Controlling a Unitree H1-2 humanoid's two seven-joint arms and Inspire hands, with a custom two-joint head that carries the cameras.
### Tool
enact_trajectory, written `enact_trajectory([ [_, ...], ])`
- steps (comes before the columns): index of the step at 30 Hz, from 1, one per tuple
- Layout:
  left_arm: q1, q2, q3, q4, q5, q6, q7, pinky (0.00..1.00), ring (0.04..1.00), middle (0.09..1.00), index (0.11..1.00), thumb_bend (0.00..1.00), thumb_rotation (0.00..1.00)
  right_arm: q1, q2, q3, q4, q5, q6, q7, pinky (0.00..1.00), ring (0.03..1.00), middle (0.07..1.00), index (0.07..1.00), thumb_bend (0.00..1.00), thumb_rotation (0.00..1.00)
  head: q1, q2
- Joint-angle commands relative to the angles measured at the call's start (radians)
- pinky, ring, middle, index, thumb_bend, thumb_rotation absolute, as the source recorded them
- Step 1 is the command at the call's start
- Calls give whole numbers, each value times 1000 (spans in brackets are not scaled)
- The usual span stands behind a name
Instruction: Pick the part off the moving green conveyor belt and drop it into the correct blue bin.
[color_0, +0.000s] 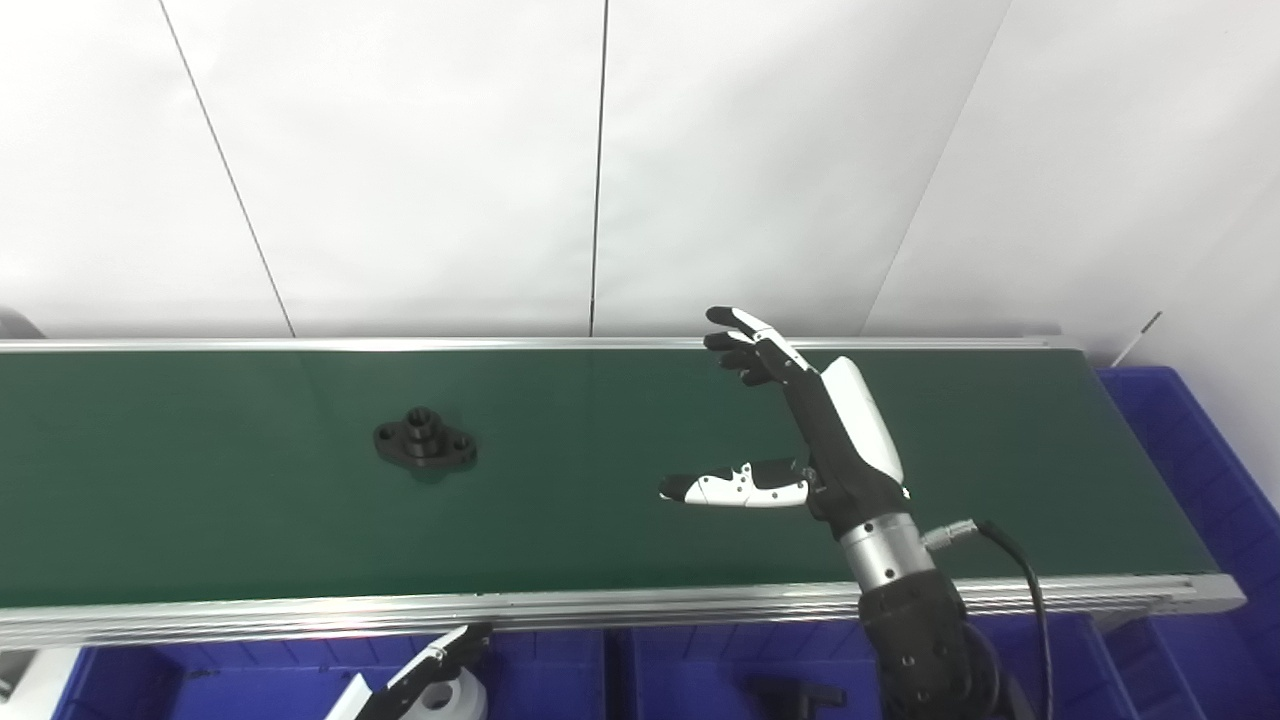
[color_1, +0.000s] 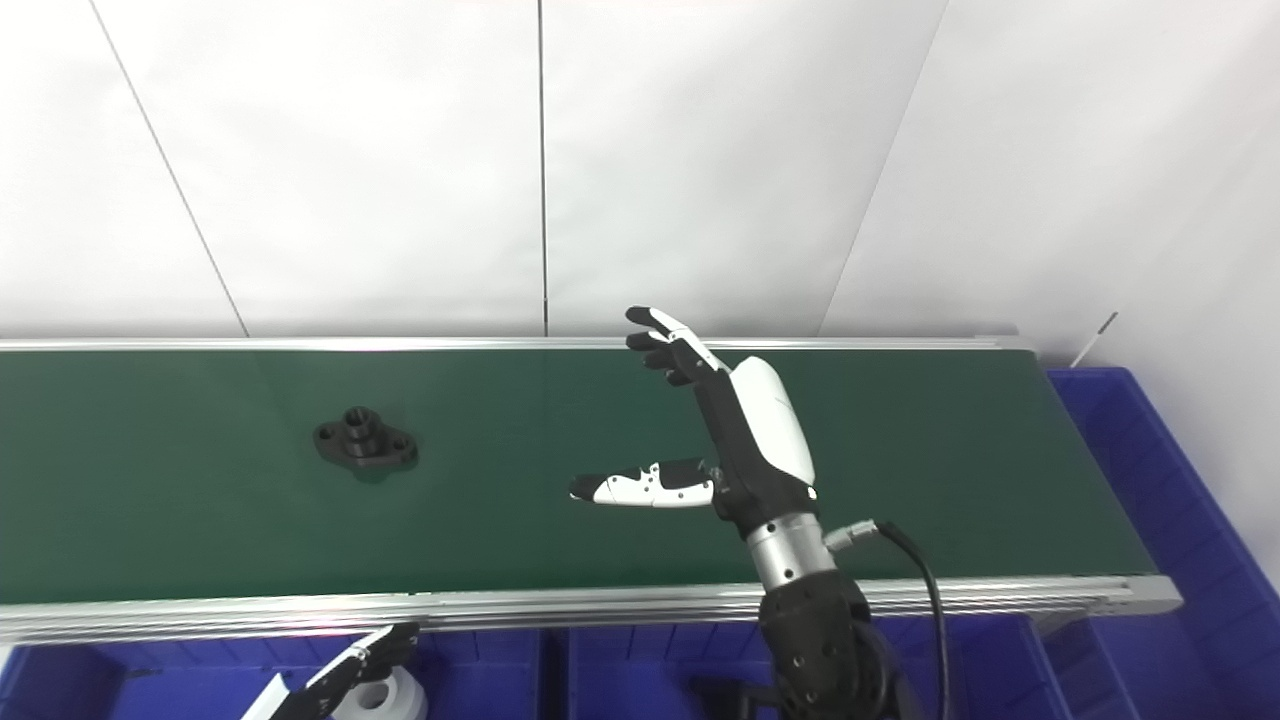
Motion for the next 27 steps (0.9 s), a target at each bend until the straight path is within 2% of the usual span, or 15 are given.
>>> enact_trajectory([
  [1, -16, 12, 7, -18, 4, -37, -6, 835, 846, 868, 889, 877, 301, -49, -9, 8, -3, -12, 19, 8, 732, 777, 801, 877, 881, 275, 10, 2],
  [5, -18, 9, 2, -20, 3, -37, -12, 832, 849, 870, 888, 874, 289, -88, -23, 26, 39, -21, 13, 27, 752, 785, 802, 873, 884, 278, 34, 6],
  [14, -20, -2, -11, -33, 19, -37, -8, 826, 849, 874, 884, 879, 294, -174, -21, 87, 150, -56, -3, 23, 670, 745, 776, 858, 903, 285, 77, 23],
  [20, -23, -14, -16, -44, 25, -37, -12, 809, 841, 873, 878, 881, 297, -243, -19, 125, 223, -86, 27, 43, 601, 703, 775, 864, 910, 287, 104, 45],
  [27, -31, -17, -19, -51, 45, -37, -7, 805, 836, 869, 871, 887, 285, -306, -21, 143, 311, -92, 24, 50, 612, 726, 785, 856, 917, 290, 104, 61],
])
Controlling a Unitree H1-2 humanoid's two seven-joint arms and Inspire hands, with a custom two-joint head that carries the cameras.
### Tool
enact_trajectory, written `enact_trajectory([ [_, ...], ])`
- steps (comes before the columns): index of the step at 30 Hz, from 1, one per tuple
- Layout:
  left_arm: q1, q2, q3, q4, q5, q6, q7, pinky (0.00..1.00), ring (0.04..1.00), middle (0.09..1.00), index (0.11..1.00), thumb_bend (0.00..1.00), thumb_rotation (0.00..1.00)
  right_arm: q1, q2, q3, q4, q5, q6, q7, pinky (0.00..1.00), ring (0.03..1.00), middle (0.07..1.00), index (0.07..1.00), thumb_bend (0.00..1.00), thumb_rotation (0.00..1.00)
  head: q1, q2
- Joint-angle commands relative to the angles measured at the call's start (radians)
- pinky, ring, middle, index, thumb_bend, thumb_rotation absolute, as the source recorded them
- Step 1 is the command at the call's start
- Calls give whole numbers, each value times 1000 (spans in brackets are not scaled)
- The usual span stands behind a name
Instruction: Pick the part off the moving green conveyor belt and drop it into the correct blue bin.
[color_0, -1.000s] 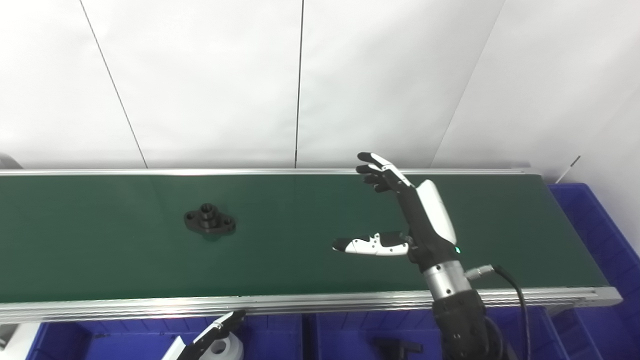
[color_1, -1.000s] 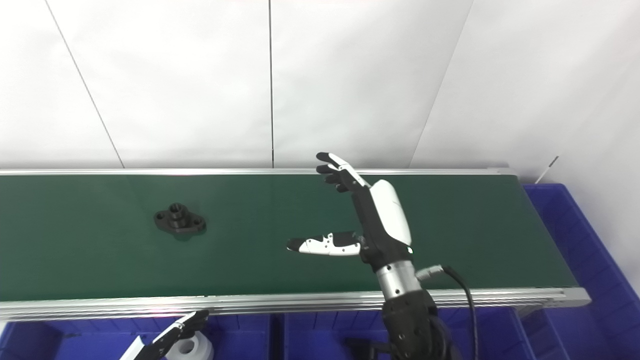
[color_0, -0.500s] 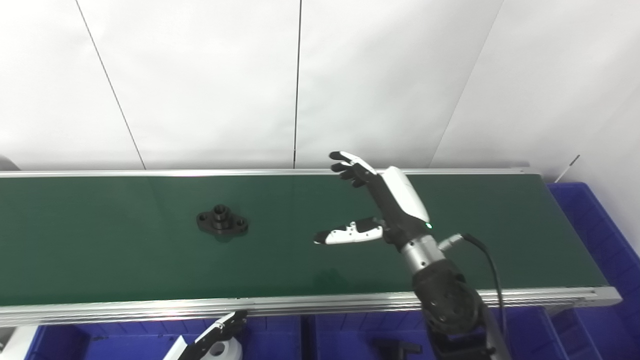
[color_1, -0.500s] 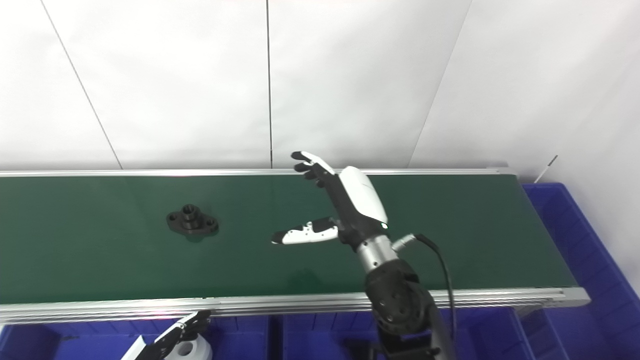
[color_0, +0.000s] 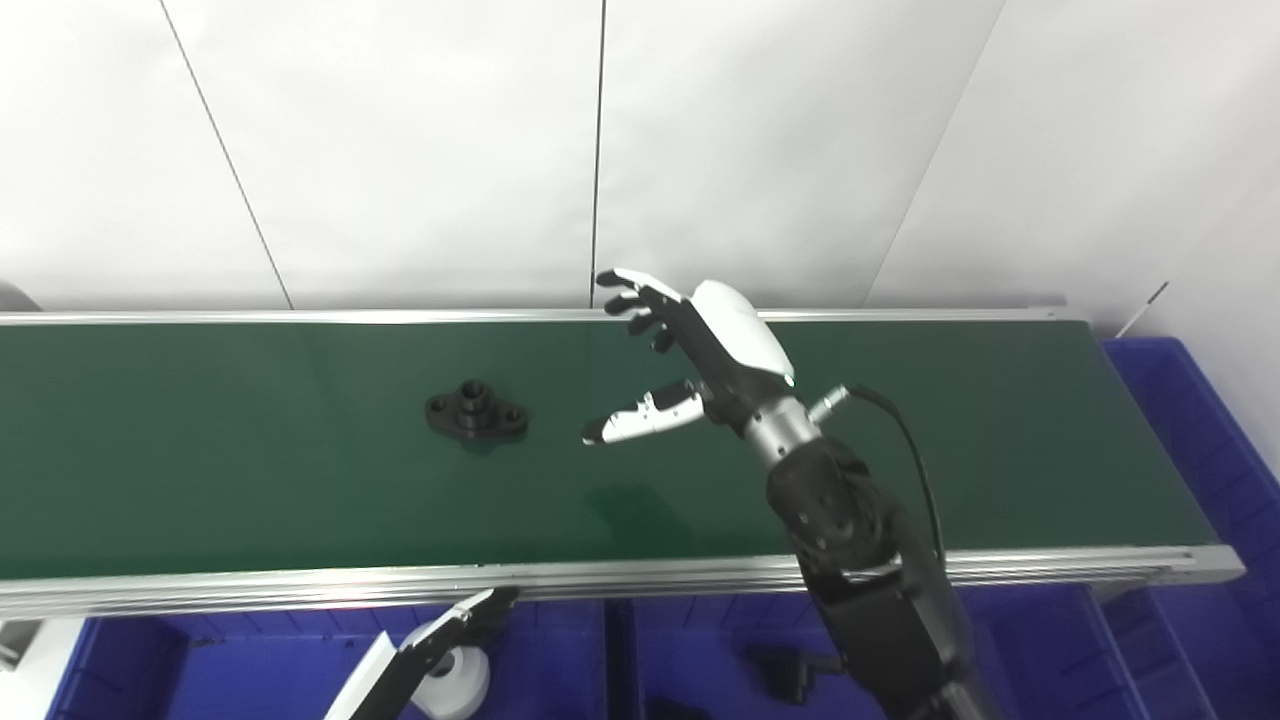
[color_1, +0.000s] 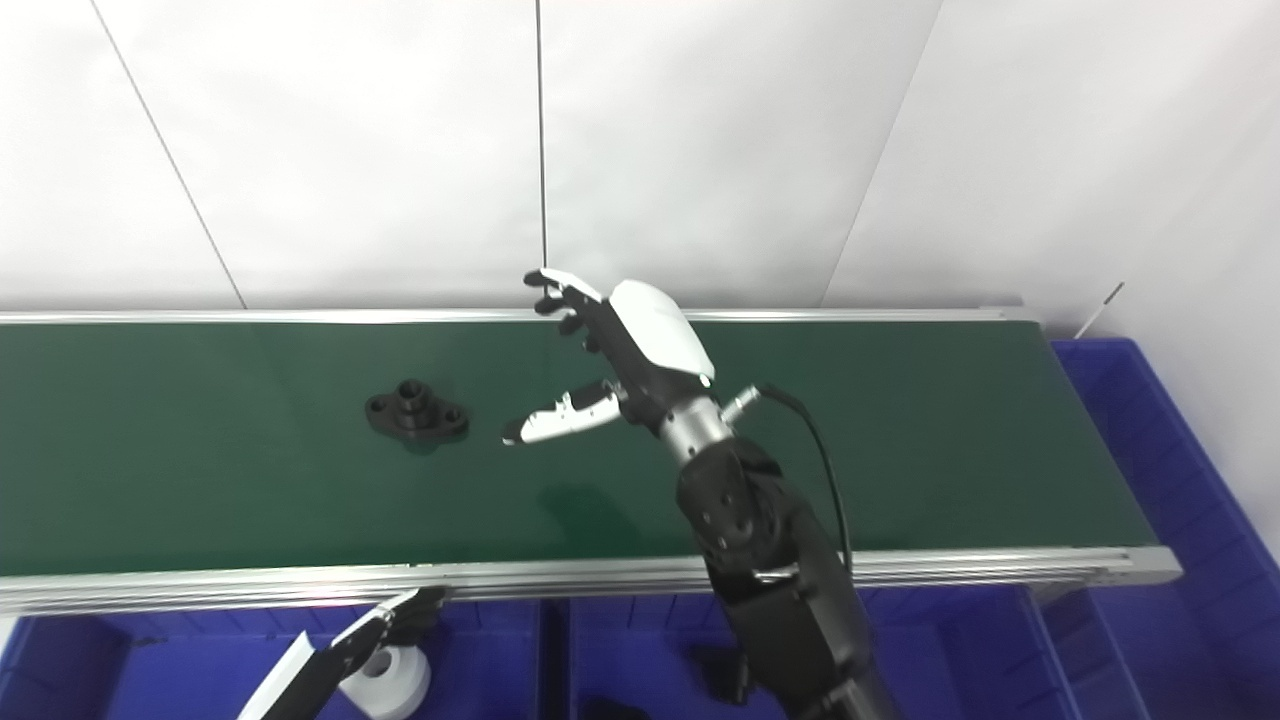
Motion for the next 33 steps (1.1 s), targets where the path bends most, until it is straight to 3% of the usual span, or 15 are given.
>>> enact_trajectory([
  [1, -19, 6, -1, -28, 8, -37, 1, 806, 836, 868, 871, 888, 288, -49, 4, 3, 4, -1, 8, -7, 615, 729, 786, 855, 918, 290, -2, 8],
  [14, -16, 1, 1, -61, -2, -37, -18, 790, 825, 855, 861, 903, 309, -131, 11, 28, 173, -3, 8, -15, 638, 727, 779, 853, 913, 243, 8, 37],
  [19, -10, -7, 5, -72, -29, -37, -43, 731, 805, 845, 855, 899, 281, -168, 8, 45, 255, -9, 0, -24, 639, 727, 794, 847, 924, 248, 10, 43],
  [33, 0, -17, 22, -90, -15, -37, -77, 740, 790, 826, 843, 908, 292, -238, 26, 86, 414, 8, -2, -33, 642, 743, 805, 849, 939, 237, 16, 49],
])
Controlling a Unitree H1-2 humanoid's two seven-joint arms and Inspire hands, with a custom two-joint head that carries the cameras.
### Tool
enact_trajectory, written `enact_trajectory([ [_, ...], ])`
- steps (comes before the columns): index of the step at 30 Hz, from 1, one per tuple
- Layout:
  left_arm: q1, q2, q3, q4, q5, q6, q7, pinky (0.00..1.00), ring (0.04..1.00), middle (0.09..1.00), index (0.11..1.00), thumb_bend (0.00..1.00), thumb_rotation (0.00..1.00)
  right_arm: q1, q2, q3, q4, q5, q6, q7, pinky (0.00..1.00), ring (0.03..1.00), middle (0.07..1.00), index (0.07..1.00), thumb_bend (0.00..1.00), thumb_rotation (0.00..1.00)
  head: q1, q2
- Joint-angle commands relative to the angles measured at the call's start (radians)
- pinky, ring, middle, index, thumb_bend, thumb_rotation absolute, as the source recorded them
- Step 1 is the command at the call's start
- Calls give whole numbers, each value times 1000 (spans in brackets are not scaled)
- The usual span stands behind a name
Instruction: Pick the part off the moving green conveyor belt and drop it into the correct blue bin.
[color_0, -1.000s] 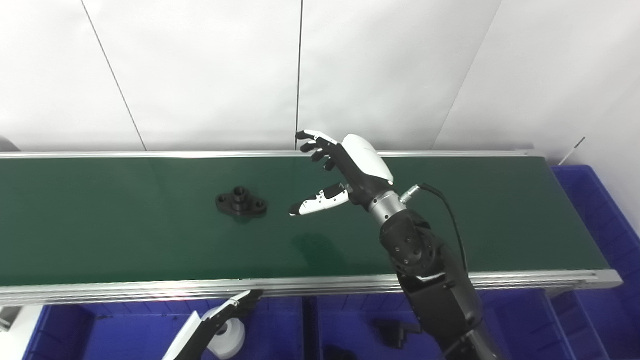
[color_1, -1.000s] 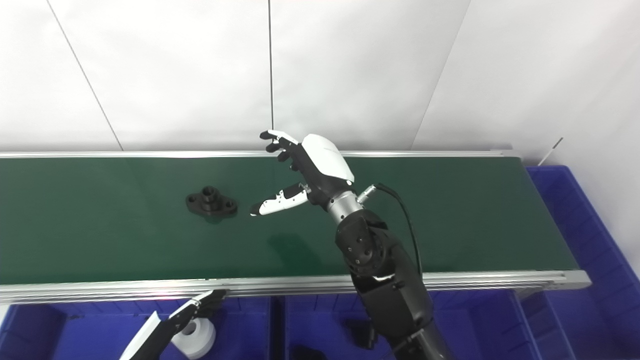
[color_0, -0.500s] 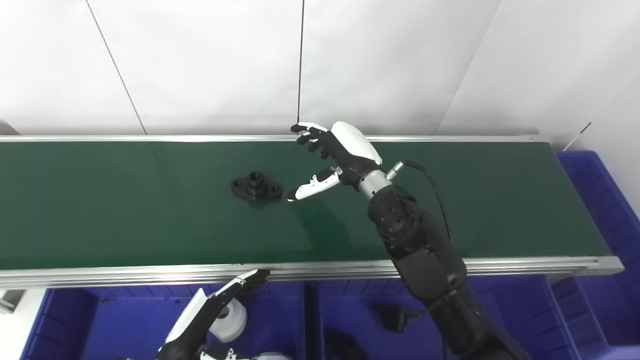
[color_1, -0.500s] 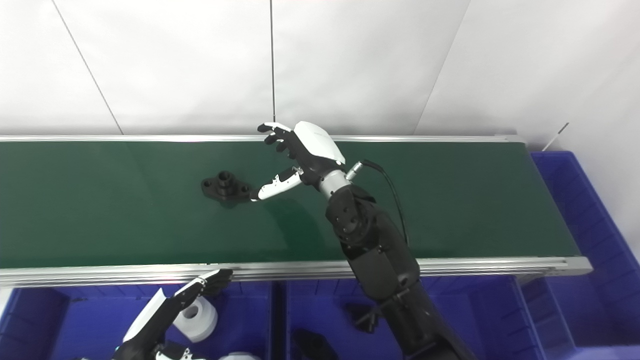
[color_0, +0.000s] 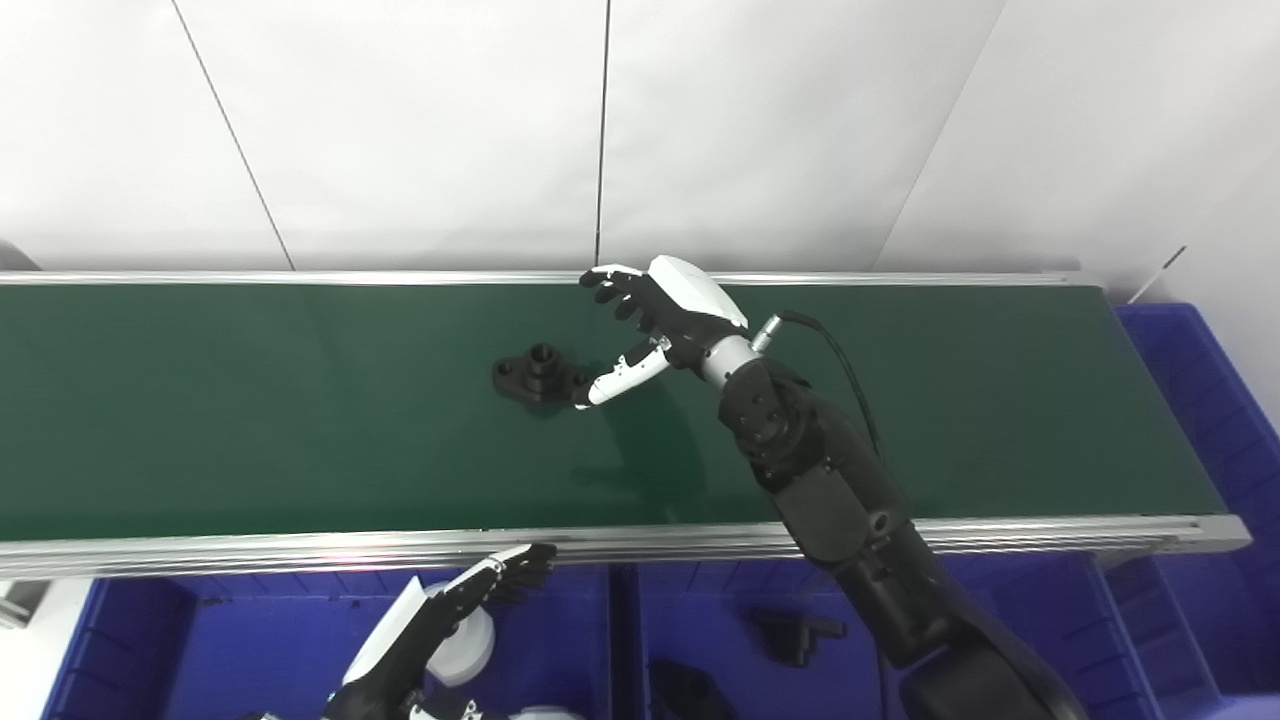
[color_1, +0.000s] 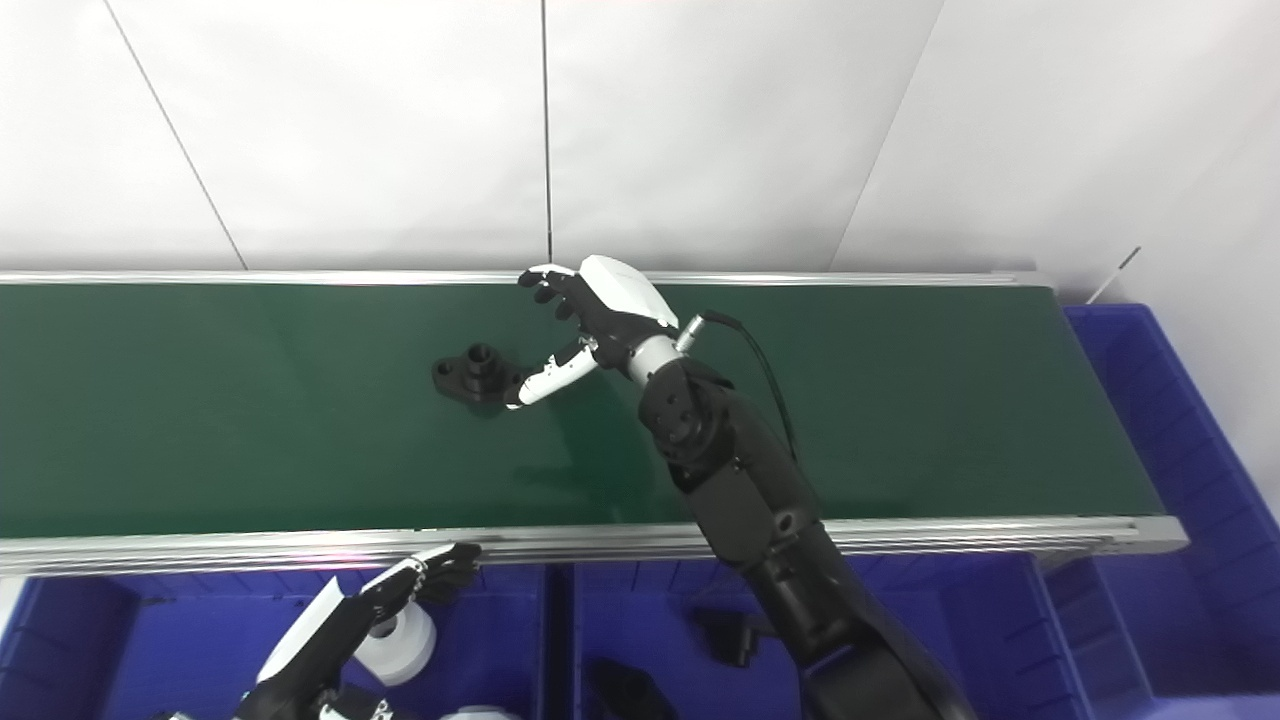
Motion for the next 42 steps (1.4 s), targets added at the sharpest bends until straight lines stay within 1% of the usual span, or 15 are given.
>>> enact_trajectory([
  [1, -2, -1, 6, -33, 2, -37, 2, 741, 786, 823, 841, 907, 293, -50, 9, 6, -9, 3, -12, -17, 649, 753, 813, 853, 937, 240, 0, 0],
  [9, 0, -2, 8, -37, 6, -37, 0, 731, 775, 814, 836, 907, 304, -53, 26, 38, 24, -13, 0, -32, 627, 742, 811, 856, 938, 245, -8, 4],
  [11, 0, -2, 8, -37, 6, -37, 0, 733, 773, 813, 835, 899, 279, -53, 31, 46, 34, -17, 0, -35, 635, 752, 815, 856, 932, 238, -7, 4],
  [16, 3, -4, 10, -41, 6, -37, -1, 732, 770, 810, 835, 896, 276, -53, 35, 73, 63, -35, -6, -42, 643, 758, 817, 864, 923, 233, -7, 10],
  [22, 5, -6, 11, -45, 10, -37, 2, 721, 756, 801, 839, 897, 276, -42, 40, 80, 111, -31, -19, -75, 656, 757, 811, 864, 923, 242, -8, 13],
  [27, 9, -7, 15, -51, 5, -37, -4, 725, 762, 808, 838, 896, 283, -36, 34, 84, 131, -32, -10, -88, 638, 746, 802, 857, 893, 202, -6, 18],
  [29, 11, -7, 17, -53, 0, -37, -9, 718, 760, 810, 840, 896, 284, -32, 34, 82, 146, -36, -21, -118, 578, 672, 749, 806, 828, 66, -10, 21],
  [30, 11, -8, 19, -53, -3, -37, -12, 716, 759, 810, 841, 895, 283, -31, 33, 83, 153, -39, -29, -135, 570, 663, 743, 800, 821, 53, -10, 21],
  [32, 11, -9, 21, -54, -2, -37, -12, 712, 759, 811, 841, 895, 283, -31, 28, 96, 164, -56, -29, -157, 515, 595, 689, 746, 763, 13, -10, 21],
  [33, 11, -9, 22, -54, -1, -37, -12, 709, 759, 812, 842, 894, 286, -33, 23, 107, 169, -70, -26, -165, 461, 498, 599, 706, 623, 5, -10, 22],
  [34, 11, -9, 23, -54, -1, -37, -13, 707, 759, 812, 842, 894, 288, -35, 17, 118, 174, -84, -28, -177, 421, 466, 561, 680, 576, 2, -9, 24],
  [35, 11, -10, 23, -54, -2, -37, -13, 705, 758, 813, 844, 892, 289, -36, 11, 129, 177, -96, -34, -187, 403, 434, 516, 618, 544, 1, -9, 24],
  [37, 10, -11, 25, -53, -2, -37, -14, 697, 751, 811, 848, 890, 287, -38, -2, 151, 175, -115, -39, -190, 400, 419, 517, 526, 519, 0, -10, 25],
  [38, 10, -12, 26, -53, -3, -37, -15, 697, 749, 810, 848, 889, 289, -38, -7, 160, 172, -122, -36, -187, 391, 421, 519, 506, 516, 0, -11, 25],
  [42, 12, -15, 34, -51, -7, -37, -24, 705, 750, 810, 848, 890, 292, -38, -28, 196, 137, -157, -5, -155, 379, 423, 523, 495, 515, 0, -13, 25],
])
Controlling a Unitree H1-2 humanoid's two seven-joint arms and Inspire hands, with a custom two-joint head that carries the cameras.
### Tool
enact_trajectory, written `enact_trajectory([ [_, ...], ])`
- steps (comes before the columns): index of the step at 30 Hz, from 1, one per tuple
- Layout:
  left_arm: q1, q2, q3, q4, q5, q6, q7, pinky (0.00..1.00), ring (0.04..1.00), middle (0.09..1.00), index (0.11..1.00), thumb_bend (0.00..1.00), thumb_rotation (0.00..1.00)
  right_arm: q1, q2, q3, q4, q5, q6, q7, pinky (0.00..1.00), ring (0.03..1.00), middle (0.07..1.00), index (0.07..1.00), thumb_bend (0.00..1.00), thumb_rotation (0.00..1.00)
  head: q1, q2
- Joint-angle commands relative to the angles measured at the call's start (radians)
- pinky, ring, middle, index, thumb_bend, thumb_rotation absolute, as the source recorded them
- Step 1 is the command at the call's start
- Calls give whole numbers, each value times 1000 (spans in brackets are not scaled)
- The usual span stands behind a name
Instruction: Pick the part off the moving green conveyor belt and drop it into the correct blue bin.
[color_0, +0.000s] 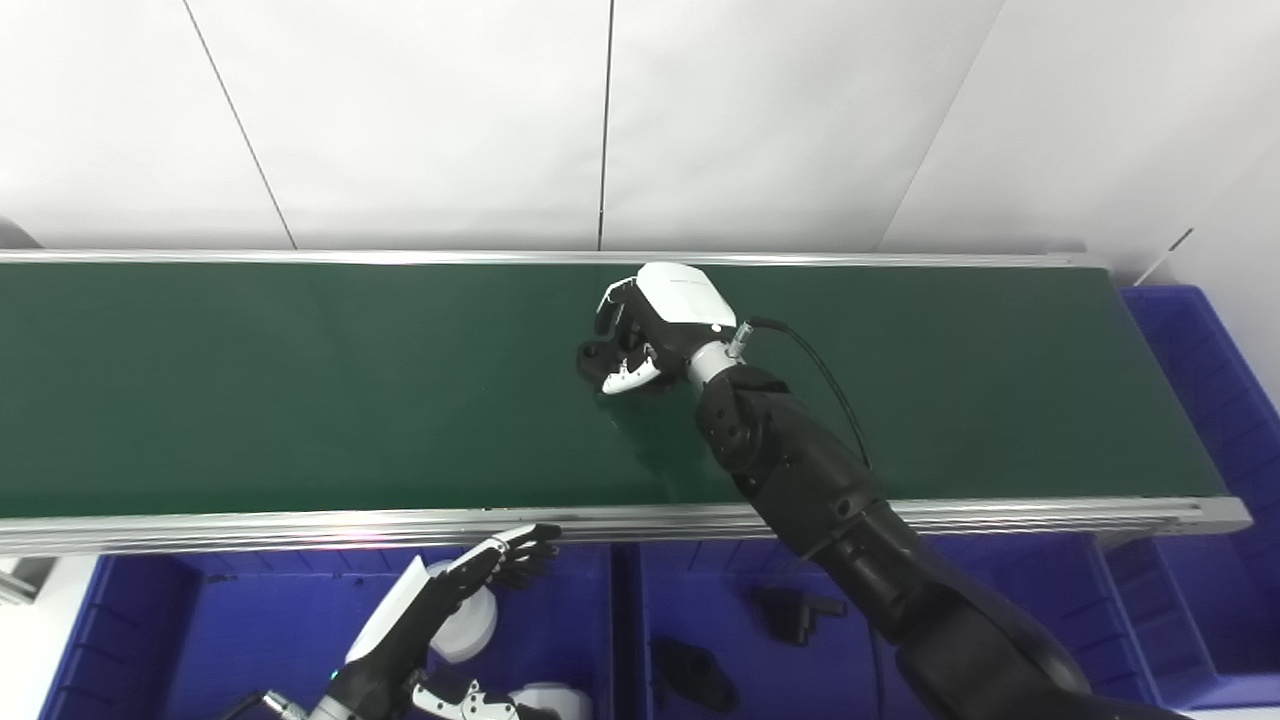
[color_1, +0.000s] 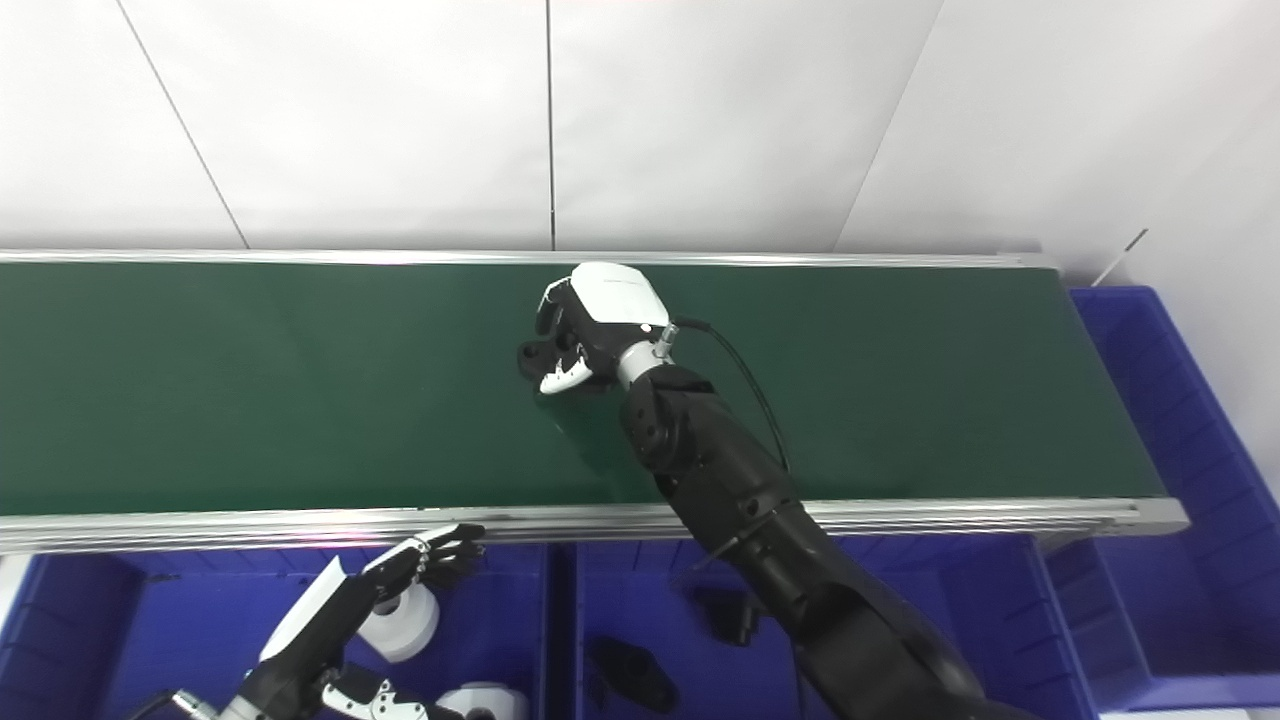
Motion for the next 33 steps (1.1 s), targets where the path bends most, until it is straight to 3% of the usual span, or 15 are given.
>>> enact_trajectory([
  [1, -4, -8, 8, -30, -8, -37, 0, 701, 749, 811, 849, 891, 295, -14, -6, 27, -25, -33, 4, 30, 378, 423, 525, 495, 515, 0, -2, 0],
  [11, -3, -19, 32, -27, -16, -37, -23, 683, 743, 810, 852, 890, 308, -1, -54, 75, -38, -83, -60, 3, 332, 402, 515, 513, 516, 0, -4, 1],
  [17, -6, -26, 38, -19, -17, -37, -29, 680, 744, 813, 851, 889, 319, 17, -80, 70, -64, -83, -87, -26, 308, 390, 512, 522, 514, 0, 0, 4],
  [22, -7, -31, 49, -12, -28, -37, -46, 675, 742, 812, 853, 893, 310, 61, -86, 11, -185, -55, -68, -51, 300, 388, 513, 516, 515, 0, -5, 2],
  [24, -8, -32, 52, -11, -26, -37, -50, 680, 744, 811, 853, 895, 313, 83, -90, -13, -243, -50, -73, -60, 276, 435, 475, 497, 520, 0, -7, 4],
  [26, -9, -34, 56, -10, -28, -37, -55, 677, 742, 809, 852, 894, 306, 107, -96, -36, -304, -44, -80, -62, 301, 403, 520, 500, 514, 0, -6, 4],
  [33, -14, -36, 70, -2, -34, -37, -70, 663, 741, 813, 856, 891, 299, 193, -108, -101, -495, -31, -67, -38, 320, 391, 527, 505, 514, 0, -15, 7],
])
